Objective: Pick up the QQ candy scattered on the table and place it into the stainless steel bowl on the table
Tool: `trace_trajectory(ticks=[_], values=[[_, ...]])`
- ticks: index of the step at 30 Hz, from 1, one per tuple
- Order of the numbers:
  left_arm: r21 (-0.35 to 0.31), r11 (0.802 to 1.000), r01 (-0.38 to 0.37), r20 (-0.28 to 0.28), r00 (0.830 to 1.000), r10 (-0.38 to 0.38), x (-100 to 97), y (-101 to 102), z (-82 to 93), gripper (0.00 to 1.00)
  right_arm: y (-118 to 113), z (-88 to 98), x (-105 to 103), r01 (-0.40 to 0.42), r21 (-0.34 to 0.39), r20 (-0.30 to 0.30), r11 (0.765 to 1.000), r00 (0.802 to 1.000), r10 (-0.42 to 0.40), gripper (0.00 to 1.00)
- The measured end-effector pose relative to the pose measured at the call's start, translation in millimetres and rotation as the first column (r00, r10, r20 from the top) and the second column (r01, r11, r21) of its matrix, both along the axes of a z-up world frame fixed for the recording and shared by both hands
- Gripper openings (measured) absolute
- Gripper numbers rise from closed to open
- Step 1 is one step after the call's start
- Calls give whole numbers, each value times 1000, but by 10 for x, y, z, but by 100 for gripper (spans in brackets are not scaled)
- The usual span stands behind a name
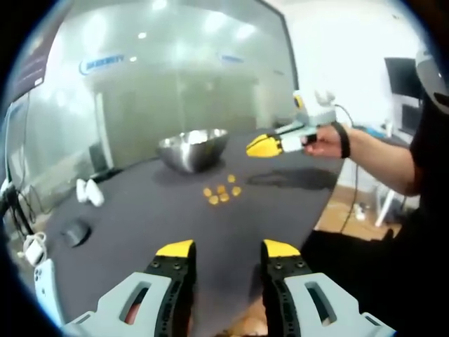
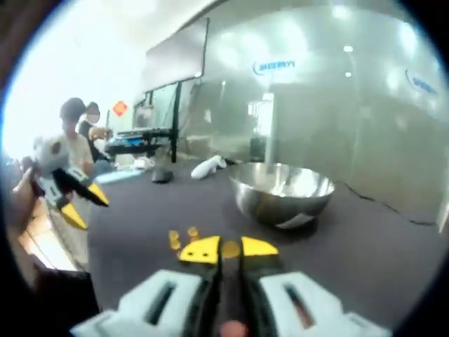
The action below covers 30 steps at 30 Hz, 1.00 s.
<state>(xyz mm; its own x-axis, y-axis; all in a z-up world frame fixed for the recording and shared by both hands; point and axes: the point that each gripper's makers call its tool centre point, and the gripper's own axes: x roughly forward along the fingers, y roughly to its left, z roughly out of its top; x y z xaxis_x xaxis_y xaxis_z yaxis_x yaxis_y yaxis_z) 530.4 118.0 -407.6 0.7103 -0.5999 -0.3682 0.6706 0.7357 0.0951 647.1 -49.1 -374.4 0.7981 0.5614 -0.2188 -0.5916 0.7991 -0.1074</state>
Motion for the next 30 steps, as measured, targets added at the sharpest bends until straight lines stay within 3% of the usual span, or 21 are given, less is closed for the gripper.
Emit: trace_trajectory(ticks=[5, 9, 12, 15, 16, 20, 24, 30], values=[[6, 1000, 0, -7, 1000, 0, -26, -1, -33, 39, -108, 348, 201, 49, 9, 107, 999, 993, -50, 10], [15, 1000, 4, -13, 1000, -4, -45, 0, -50, 39, -126, 633, 499, 60, 52, 148, 997, 987, -67, 10], [13, 1000, 5, -9, 1000, -5, -53, -5, -41, 39, -129, 781, 705, 76, 98, 140, 992, 986, -90, 10], [9, 1000, 8, -12, 1000, -8, -65, -17, -47, 39, -69, 863, 916, 89, 95, 148, 992, 984, -102, 10], [10, 1000, 9, -11, 1000, -9, -68, -20, -47, 39, -37, 895, 982, 80, 71, 180, 994, 979, -92, 10], [19, 1000, 19, -12, 1000, -19, -80, -24, -48, 39, 57, 741, 1119, 64, 47, 105, 997, 992, -69, 27], [21, 1000, 14, -11, 1000, -14, -81, -2, -47, 39, 108, 741, 1037, 27, 100, 99, 995, 994, -37, 25], [29, 999, 28, -24, 999, -27, -88, -41, -79, 39, 22, 659, 961, 38, 18, 108, 999, 993, -40, 23]])
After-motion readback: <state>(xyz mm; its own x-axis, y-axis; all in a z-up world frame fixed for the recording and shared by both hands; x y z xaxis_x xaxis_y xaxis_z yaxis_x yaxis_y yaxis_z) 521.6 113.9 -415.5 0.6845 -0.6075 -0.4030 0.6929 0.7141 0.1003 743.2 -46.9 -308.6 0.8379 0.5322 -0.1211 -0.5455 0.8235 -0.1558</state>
